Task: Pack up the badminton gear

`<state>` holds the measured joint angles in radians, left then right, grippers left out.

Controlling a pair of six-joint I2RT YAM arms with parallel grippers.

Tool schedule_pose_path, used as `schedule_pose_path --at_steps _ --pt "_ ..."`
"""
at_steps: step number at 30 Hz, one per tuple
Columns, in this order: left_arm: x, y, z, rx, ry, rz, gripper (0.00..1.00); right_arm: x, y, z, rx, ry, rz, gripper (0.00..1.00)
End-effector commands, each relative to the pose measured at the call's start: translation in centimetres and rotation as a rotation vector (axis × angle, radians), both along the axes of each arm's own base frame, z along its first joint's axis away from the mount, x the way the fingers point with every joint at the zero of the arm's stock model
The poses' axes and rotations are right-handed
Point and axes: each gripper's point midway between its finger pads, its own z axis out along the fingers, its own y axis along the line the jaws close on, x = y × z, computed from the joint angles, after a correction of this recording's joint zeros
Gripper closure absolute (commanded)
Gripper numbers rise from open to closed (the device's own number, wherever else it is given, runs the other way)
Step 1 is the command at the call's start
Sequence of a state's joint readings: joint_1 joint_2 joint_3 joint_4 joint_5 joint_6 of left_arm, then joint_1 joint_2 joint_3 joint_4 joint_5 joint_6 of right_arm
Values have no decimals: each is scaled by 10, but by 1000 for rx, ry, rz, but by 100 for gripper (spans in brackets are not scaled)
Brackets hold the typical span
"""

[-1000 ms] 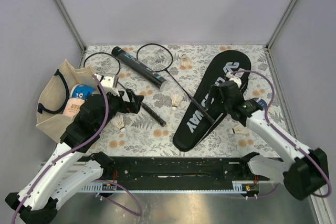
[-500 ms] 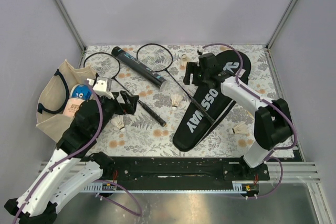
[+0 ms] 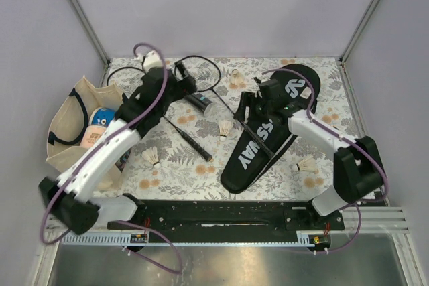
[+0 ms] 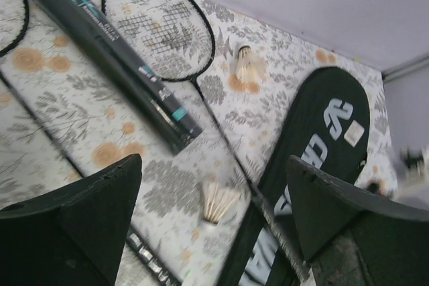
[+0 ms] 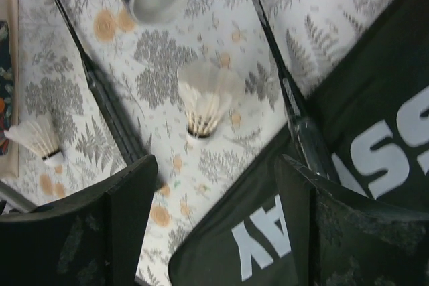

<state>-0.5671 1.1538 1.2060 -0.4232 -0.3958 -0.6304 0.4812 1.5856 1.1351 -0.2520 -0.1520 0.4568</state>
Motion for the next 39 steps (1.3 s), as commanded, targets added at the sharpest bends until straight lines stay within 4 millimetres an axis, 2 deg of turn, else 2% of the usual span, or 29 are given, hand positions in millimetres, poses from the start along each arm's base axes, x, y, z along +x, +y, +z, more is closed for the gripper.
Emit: schedule_pose_path --at_steps 1,5,10,16,23,29,34,39 --pt "60 -17 -19 -121 134 122 10 -31 -2 31 118 -49 26 21" --pt "111 -10 -74 -211 307 223 18 -55 -7 55 180 -109 60 21" --pt "153 15 -130 -256 410 351 18 -67 -14 79 211 -183 59 19" --pt "186 24 -161 -273 408 390 14 -69 -14 92 244 -216 58 18" --pt "208 26 -201 -300 438 425 14 -61 -13 92 237 -206 34 18" --pt "227 33 -213 -265 445 425 14 -65 -13 96 227 -202 53 15" --pt "225 45 -229 -259 459 480 15 -65 -15 90 210 -181 45 13" --pt "219 46 -253 -266 495 501 18 -65 -17 99 209 -211 48 12"
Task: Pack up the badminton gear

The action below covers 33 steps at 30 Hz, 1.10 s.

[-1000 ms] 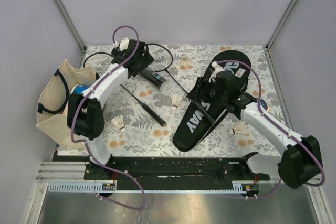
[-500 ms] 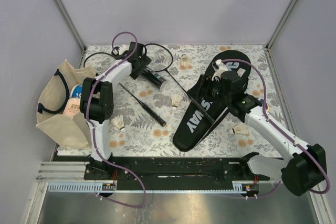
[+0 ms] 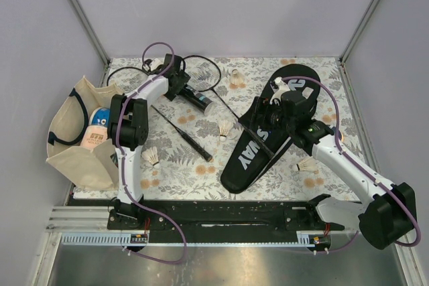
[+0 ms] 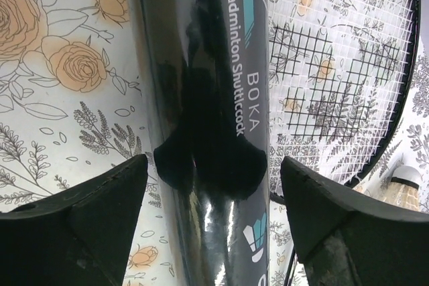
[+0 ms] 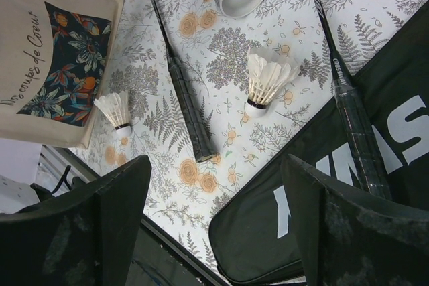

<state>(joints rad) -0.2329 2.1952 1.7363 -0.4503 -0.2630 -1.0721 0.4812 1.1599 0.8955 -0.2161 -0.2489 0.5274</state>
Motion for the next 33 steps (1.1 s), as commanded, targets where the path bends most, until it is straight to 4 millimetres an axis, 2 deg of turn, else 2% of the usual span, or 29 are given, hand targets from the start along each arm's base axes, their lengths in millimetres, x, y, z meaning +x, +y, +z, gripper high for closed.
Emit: schedule_pose_path --at_steps 1,5,12,15,18,21,28,29,33 --pt "9 3 -10 -20 -27 40 18 7 -2 31 12 -82 -7 12" --pt "12 3 -16 -23 -19 46 21 7 -6 34 -1 -96 -22 12" --pt "1 4 -36 -28 56 65 22 6 -5 35 7 -84 -25 12" --pt "0 3 -35 -44 46 65 29 7 -5 36 12 -83 -29 12" --pt "2 4 -23 -36 13 45 44 6 -6 35 10 -78 -33 12" --pt "3 5 0 -21 -24 19 52 7 -8 38 9 -79 -47 12" --pt "-10 4 64 -5 -150 -59 55 5 -17 52 3 -100 -86 12" --pt "-13 1 80 -11 -187 -90 55 4 -18 54 5 -106 -90 12" --pt "-32 -11 117 -22 -283 -207 58 1 -22 62 17 -124 -107 12"
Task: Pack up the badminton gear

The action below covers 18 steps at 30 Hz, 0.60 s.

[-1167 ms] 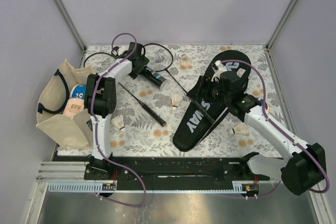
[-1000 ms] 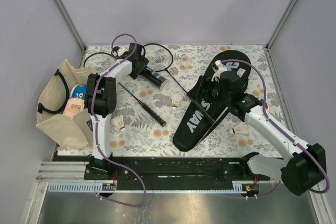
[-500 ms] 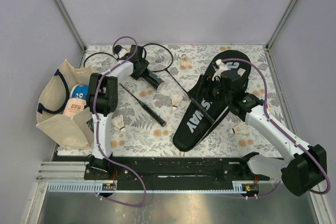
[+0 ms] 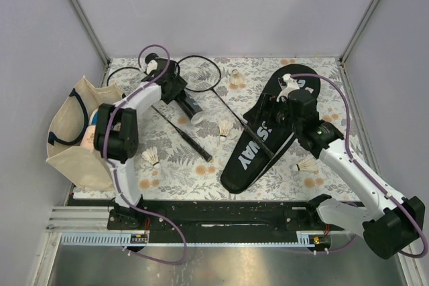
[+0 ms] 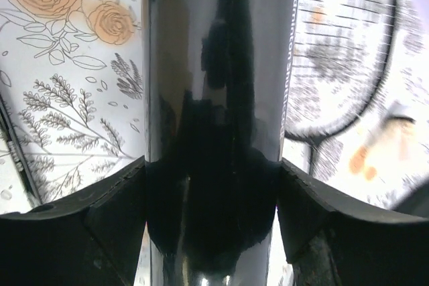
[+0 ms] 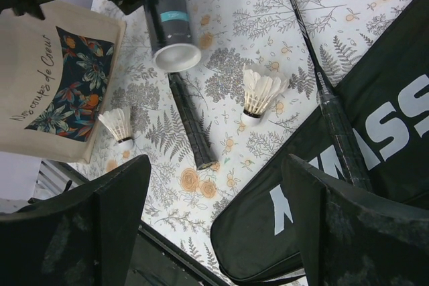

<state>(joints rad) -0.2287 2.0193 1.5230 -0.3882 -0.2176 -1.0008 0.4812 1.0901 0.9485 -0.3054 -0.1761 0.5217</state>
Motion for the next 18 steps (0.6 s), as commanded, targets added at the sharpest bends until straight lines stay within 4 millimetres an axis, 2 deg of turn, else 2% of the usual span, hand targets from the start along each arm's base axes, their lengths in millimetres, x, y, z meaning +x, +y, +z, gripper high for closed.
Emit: schedule_pose_path --at_steps 1,5,7,10,15,18 --pt "1 -19 106 -40 -287 -167 58 3 -7 36 37 -79 -47 12" --pt "-29 -35 138 -49 -384 -326 59 2 -10 42 46 -94 -62 12" --pt "-51 -53 154 -69 -442 -449 59 2 -12 46 48 -105 -69 12" --pt "-85 -68 180 -14 -535 -597 59 1 -16 53 37 -139 -74 12" --pt "-154 -91 193 105 -614 -860 59 -2 -26 64 -18 -209 -73 12" --pt "-197 -95 198 142 -702 -966 59 -10 -28 74 -36 -241 -42 12"
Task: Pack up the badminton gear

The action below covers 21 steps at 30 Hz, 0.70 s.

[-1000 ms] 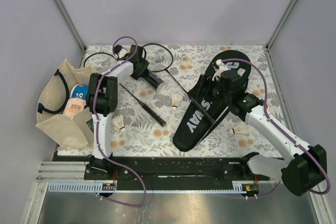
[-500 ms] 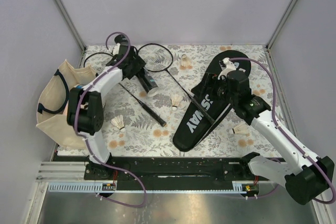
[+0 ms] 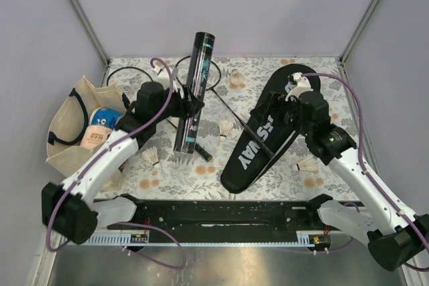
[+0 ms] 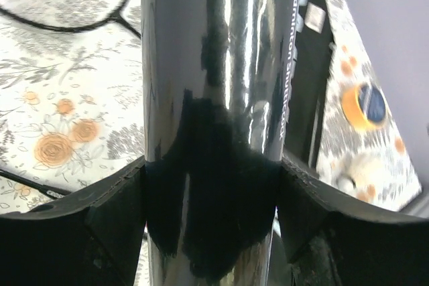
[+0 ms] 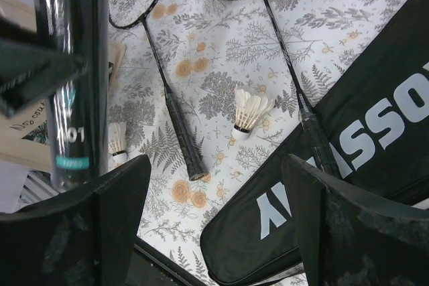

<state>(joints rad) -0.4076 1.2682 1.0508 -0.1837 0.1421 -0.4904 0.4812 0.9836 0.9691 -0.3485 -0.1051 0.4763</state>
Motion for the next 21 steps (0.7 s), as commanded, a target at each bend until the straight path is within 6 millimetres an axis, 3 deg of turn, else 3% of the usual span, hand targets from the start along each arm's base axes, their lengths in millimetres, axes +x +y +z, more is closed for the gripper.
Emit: schedule_pose_path --at_steps 1,6,10,14,21 --pt "-53 -7 31 65 -246 -202 60 -5 -10 43 -27 -134 11 12" --pt "-100 -6 12 65 -287 -299 60 -21 -3 64 -29 -122 101 13" --pt "-136 -11 1 64 -339 -439 64 -42 15 100 -2 -142 267 15" --pt "-156 -7 -6 103 -424 -507 65 -57 24 132 2 -146 379 18" --pt "-187 -7 -1 168 -531 -684 64 -69 45 139 53 -97 541 25"
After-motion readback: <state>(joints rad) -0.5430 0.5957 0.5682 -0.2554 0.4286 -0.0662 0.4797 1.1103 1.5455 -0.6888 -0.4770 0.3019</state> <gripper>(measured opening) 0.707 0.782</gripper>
